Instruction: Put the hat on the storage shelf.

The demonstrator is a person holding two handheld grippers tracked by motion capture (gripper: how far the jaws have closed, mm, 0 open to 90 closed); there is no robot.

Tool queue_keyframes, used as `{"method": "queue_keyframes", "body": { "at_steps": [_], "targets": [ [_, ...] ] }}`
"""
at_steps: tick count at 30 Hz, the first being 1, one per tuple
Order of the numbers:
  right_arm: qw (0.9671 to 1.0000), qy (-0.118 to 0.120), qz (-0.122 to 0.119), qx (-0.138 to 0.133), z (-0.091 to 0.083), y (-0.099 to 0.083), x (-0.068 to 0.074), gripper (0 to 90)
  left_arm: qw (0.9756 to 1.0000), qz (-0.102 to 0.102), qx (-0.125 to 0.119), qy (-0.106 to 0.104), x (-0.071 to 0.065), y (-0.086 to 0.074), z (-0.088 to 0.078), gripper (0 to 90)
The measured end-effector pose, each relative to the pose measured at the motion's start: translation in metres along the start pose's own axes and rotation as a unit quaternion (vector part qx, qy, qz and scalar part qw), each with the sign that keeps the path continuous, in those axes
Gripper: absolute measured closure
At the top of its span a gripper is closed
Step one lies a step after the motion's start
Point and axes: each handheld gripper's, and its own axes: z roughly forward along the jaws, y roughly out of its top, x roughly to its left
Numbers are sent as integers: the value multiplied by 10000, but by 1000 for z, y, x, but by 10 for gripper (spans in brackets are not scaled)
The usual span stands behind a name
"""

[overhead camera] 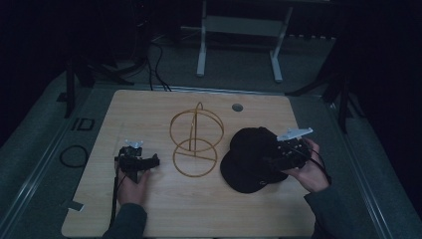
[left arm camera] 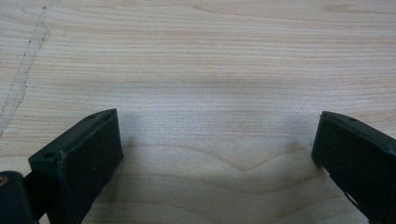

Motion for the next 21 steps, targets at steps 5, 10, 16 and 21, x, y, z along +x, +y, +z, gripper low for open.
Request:
{"method": "queue_keyframes", "body": {
  "at_steps": [5,10,16,21],
  "targets": [
    [10000,-28,3,58,8,15,-6,108,10000,0,7,-2,0,0,0,12],
    [9998,73,166,93,16,24,-16,108,10000,19,-3,-9,0,0,0,13],
    [9985,312,440,-14,24,31,-24,102,10000,27,-4,-20,0,0,0,12],
    [9984,293,474,59,33,39,-32,101,10000,30,3,-21,0,0,0,13]
  ]
}}
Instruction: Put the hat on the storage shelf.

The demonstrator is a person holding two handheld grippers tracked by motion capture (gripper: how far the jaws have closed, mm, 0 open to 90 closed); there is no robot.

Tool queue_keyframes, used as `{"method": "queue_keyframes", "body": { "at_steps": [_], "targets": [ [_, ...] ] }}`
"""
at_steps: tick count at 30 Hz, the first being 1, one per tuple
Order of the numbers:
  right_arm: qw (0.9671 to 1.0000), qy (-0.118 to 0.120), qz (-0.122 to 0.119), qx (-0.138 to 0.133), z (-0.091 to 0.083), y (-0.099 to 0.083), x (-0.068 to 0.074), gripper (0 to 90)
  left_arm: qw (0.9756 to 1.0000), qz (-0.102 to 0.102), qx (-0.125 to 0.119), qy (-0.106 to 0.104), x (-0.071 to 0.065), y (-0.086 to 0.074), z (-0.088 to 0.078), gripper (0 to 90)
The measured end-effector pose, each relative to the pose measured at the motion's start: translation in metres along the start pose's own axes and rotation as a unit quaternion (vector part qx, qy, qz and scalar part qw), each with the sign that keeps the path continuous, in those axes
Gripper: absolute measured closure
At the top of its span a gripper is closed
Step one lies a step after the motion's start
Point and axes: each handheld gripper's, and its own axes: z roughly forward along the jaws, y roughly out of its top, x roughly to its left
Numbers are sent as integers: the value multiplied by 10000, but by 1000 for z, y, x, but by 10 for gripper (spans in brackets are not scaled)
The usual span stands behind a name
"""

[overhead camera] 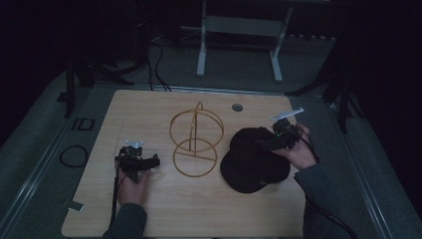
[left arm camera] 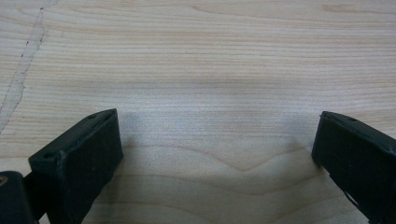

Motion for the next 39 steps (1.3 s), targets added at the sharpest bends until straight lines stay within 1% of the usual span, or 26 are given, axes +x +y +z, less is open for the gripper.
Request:
{"method": "queue_keyframes", "body": {
  "at_steps": [1,4,7,9,11,13,15,16,18,20,23,26,30,34,36,38,39],
  "targets": [
    [10000,30,70,3,2,2,-3,101,10000,-2,0,-1,0,0,0,13],
    [9992,221,339,-1,7,4,-14,101,10000,0,-2,1,0,0,0,12],
    [9973,419,609,41,14,3,-24,101,10000,3,-1,-1,0,0,0,12],
    [9962,460,725,122,19,2,-29,101,10000,2,-2,-3,0,0,0,13],
    [9949,569,814,178,22,0,-32,101,10000,2,-2,-3,0,0,0,12],
    [9941,579,889,216,25,-1,-35,101,10000,1,-3,-3,0,0,0,12],
    [9924,697,971,284,28,-2,-37,101,10000,3,-2,-3,0,0,0,13],
    [9920,725,986,315,29,-3,-38,101,10000,2,-3,-3,0,0,0,12],
    [9903,879,998,404,31,-4,-39,101,10000,2,-3,-2,0,0,0,12],
    [9893,971,973,488,32,-5,-39,101,10000,1,-3,-3,0,0,0,13],
    [9881,1056,919,630,35,-6,-37,102,10000,3,-2,-2,0,0,0,12],
    [9880,1040,825,789,38,-8,-34,101,10000,2,-3,-3,0,0,0,12],
    [9863,1078,860,904,43,-10,-33,101,10000,2,-3,-3,0,0,0,12],
    [9846,1071,839,1094,50,-13,-31,94,10000,2,-2,-3,0,0,0,12],
    [9840,1033,799,1209,54,-15,-30,97,10000,2,-3,-3,0,0,0,12],
    [9829,1057,784,1287,57,-16,-28,97,10000,2,-3,-3,0,0,0,12],
    [9830,1044,737,1320,58,-17,-27,99,10000,3,-2,-3,0,0,0,13]
  ]
}}
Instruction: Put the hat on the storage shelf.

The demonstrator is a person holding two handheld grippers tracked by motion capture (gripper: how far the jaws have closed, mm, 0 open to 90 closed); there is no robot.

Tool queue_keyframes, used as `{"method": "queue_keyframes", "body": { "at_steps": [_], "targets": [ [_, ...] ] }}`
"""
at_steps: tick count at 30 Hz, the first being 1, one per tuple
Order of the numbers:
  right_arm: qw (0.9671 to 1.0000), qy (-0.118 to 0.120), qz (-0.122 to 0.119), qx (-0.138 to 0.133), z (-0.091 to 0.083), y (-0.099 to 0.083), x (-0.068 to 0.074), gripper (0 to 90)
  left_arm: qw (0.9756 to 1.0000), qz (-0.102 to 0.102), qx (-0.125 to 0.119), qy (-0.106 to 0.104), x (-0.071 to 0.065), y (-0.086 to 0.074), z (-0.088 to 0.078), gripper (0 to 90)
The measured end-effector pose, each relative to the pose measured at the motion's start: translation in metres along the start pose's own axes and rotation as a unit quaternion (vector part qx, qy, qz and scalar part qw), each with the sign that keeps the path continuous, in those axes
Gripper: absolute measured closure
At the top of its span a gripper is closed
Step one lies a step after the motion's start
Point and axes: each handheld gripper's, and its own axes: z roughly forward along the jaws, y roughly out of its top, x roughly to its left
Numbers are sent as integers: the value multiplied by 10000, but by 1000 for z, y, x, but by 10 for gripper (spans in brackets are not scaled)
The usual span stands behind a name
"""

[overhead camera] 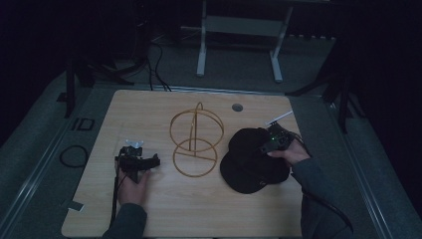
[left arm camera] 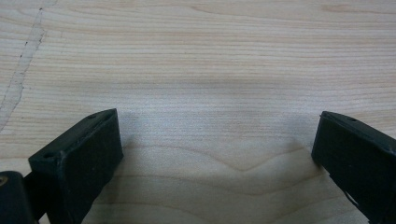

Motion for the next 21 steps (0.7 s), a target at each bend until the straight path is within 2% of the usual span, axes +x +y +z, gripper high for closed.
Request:
{"method": "queue_keyframes", "body": {
  "at_steps": [6,10,12,21],
  "targets": [
    [9994,-253,-172,187,2,0,6,219,10000,0,-1,0,0,0,0,12],
    [9978,-479,-351,296,1,2,12,402,10000,-1,-1,0,0,0,0,12],
    [9967,-594,-456,321,0,2,15,521,10000,0,0,0,0,0,0,12],
    [9905,-983,-840,466,-2,5,33,796,10000,-2,-1,1,0,0,0,12]
  ]
}}
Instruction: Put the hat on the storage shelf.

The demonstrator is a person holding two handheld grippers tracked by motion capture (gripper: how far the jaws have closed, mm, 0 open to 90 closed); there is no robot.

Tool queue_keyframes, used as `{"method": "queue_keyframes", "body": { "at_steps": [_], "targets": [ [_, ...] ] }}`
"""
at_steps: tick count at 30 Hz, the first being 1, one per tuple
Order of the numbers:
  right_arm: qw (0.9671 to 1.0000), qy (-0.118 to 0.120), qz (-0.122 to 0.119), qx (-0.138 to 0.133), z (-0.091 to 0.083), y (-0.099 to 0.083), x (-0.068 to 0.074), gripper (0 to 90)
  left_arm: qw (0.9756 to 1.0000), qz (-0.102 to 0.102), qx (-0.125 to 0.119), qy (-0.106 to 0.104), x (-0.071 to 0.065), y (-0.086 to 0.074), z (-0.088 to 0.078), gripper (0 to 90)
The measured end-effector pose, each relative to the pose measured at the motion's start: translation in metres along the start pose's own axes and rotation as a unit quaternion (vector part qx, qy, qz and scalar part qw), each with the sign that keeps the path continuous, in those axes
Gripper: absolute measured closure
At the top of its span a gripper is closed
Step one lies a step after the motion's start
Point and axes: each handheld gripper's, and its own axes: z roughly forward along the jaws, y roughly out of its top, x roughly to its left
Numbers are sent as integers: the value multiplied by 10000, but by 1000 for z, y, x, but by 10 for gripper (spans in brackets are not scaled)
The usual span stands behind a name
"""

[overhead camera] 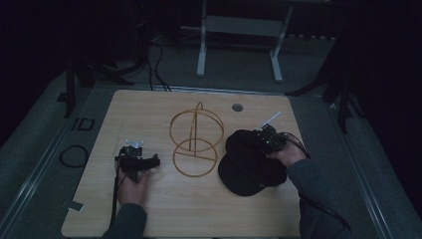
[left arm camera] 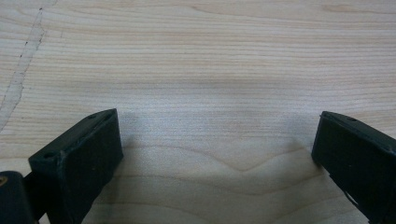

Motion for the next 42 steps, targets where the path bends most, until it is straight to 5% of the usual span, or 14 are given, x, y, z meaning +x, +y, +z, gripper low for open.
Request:
{"method": "queue_keyframes", "body": {
  "at_steps": [7,19,32,42],
  "targets": [
    [9998,24,23,-185,-14,1,2,839,10000,1,1,0,0,0,0,12],
    [9970,533,138,-536,-39,-2,-3,851,10000,3,2,0,0,0,0,13],
    [9968,364,125,-698,-81,0,-6,850,10000,1,-8,2,0,0,0,13],
    [9970,320,81,-705,-97,4,-6,850,10000,14,7,-1,0,0,0,12]
  ]
}}
